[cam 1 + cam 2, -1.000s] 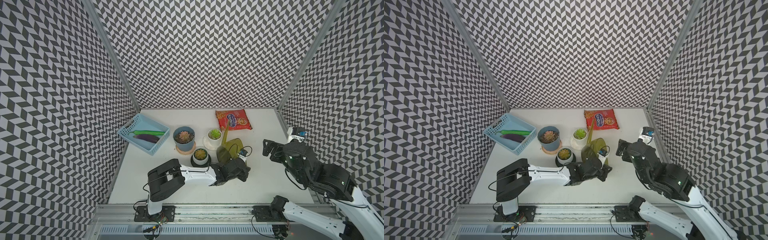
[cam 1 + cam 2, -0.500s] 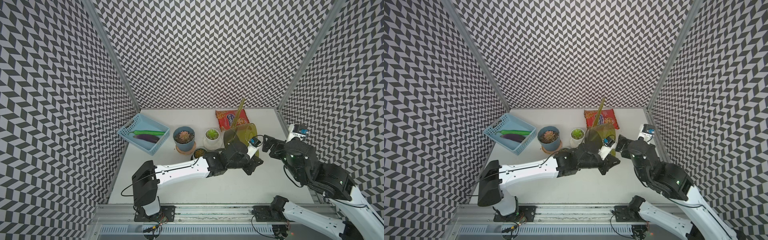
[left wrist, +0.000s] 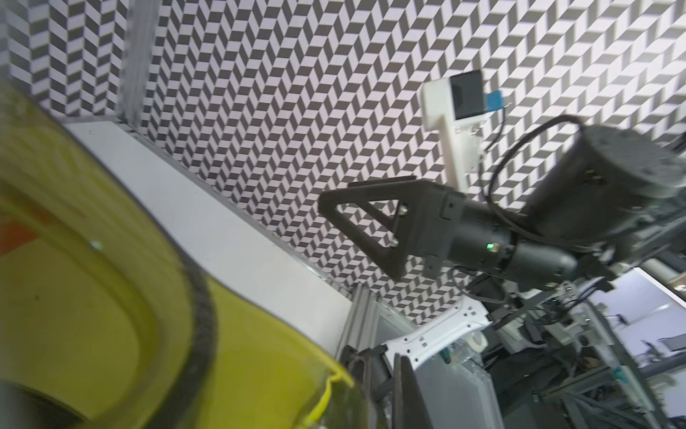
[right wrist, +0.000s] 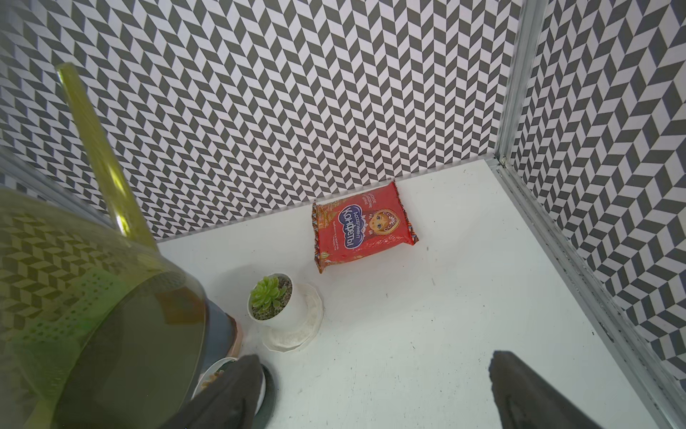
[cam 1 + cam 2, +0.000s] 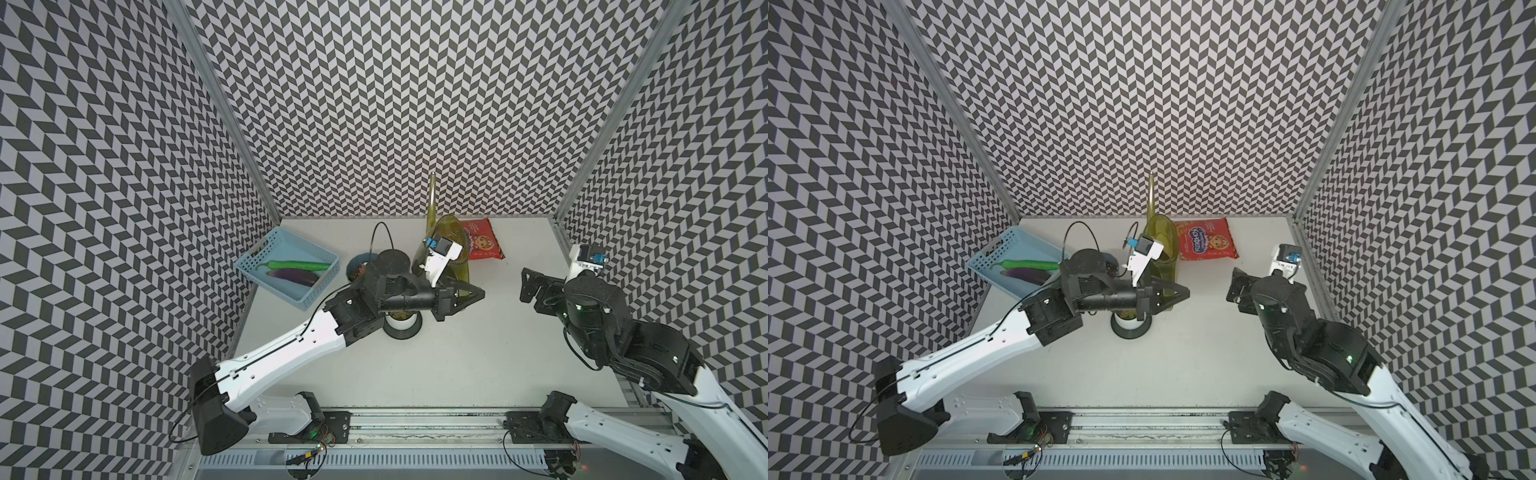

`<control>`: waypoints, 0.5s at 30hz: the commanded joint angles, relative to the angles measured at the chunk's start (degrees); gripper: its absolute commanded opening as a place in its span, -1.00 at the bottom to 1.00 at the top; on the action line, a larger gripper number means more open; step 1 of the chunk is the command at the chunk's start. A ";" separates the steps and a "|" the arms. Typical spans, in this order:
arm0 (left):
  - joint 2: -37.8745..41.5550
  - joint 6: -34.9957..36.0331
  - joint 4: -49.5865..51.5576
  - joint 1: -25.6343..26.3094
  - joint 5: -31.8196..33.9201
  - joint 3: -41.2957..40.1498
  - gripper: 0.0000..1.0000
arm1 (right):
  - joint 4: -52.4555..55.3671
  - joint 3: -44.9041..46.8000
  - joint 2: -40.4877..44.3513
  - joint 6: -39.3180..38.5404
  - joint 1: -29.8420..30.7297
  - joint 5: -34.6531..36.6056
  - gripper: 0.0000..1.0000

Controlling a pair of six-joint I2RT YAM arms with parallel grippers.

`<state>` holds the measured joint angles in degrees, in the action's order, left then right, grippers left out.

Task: Water the succulent around the soil edge
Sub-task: Pick up the watering can from the center of the board, then water the soil of the potted plant with water.

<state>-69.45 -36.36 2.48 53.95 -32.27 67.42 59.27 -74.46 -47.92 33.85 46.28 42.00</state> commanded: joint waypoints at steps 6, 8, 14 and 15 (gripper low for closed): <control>14.67 -17.03 -4.25 -10.68 -14.40 -8.48 -1.00 | -4.16 -1.40 -1.34 -3.81 0.12 0.68 0.99; 17.98 -20.03 -3.77 -12.67 -16.02 -10.76 -1.00 | -5.08 -0.78 -1.51 -4.59 0.12 0.39 0.99; 28.69 -36.85 -12.29 -20.09 -19.16 -19.89 -1.00 | -7.83 0.68 -2.37 -6.77 0.12 0.27 0.99; 29.90 -39.32 -12.65 -22.11 -19.96 -20.69 -1.00 | -8.23 0.71 -2.62 -7.05 0.11 0.27 0.99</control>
<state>-42.13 -66.26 -2.52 35.44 -48.62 47.46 55.07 -74.50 -49.95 28.62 46.28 41.98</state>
